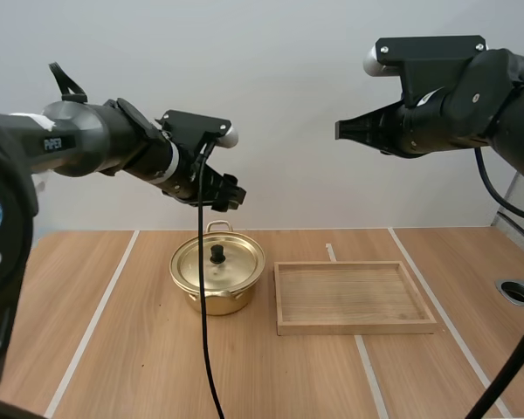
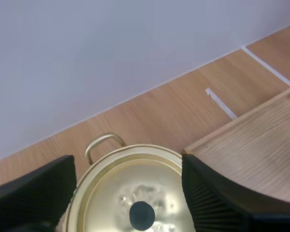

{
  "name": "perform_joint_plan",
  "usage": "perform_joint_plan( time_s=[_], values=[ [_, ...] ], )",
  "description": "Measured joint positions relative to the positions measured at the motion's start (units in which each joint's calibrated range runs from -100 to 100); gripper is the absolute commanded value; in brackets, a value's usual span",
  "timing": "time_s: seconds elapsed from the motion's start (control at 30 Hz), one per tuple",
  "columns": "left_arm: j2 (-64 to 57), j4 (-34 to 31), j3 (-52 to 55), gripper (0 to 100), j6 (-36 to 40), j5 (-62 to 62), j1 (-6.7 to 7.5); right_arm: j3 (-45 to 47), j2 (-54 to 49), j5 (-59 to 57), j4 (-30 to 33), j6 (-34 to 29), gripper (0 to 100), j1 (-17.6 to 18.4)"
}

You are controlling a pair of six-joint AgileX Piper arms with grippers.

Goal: Open the pot, put the pineapple inside, and close it

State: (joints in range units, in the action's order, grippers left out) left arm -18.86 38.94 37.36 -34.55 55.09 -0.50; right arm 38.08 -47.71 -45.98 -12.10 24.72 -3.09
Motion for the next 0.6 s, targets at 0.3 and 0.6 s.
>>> perform_joint_plan(
  time_s=[0.3, 0.6],
  values=[
    [-15.3, 0.2, -0.4, 100, 0.0, -15.3, 0.00, 0.0, 0.0, 0.0, 0.0, 0.0, 0, 0.0],
    [-29.5, 0.6, -0.4, 100, 2.2, -18.3, 0.00, 0.0, 0.0, 0.0, 0.0, 0.0, 0, 0.0]
  ],
)
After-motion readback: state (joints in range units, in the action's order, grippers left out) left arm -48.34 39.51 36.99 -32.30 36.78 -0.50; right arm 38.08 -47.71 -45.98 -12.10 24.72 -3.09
